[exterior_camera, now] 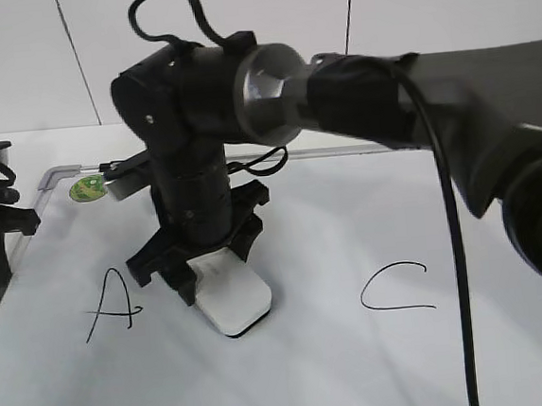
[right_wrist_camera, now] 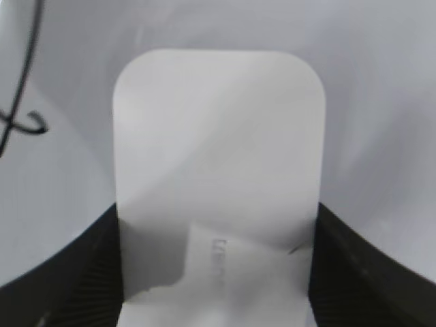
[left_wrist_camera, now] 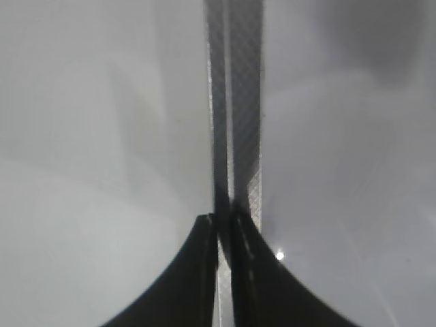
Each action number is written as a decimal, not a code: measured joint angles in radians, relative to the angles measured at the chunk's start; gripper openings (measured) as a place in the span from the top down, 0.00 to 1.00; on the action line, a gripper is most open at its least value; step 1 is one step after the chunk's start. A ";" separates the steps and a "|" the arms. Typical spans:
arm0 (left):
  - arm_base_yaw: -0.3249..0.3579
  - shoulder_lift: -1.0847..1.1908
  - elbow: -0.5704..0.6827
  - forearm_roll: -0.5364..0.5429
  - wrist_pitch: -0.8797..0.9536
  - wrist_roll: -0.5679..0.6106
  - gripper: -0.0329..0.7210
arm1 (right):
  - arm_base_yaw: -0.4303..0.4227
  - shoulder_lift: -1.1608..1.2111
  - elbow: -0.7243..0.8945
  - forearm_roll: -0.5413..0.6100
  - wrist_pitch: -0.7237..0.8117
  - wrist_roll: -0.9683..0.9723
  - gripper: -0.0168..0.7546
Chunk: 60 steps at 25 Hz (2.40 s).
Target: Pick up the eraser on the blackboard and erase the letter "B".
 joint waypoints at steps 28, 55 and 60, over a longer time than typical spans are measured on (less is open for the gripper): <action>0.000 0.000 0.000 -0.010 -0.002 0.000 0.94 | -0.032 0.099 -0.199 0.042 0.006 -0.048 0.29; 0.000 0.000 0.000 -0.010 -0.001 0.000 0.94 | -0.219 0.033 -0.189 0.131 -0.010 -0.018 0.29; 0.000 0.000 0.000 -0.010 0.003 0.000 0.94 | -0.257 -0.106 -0.180 0.134 -0.010 -0.015 0.29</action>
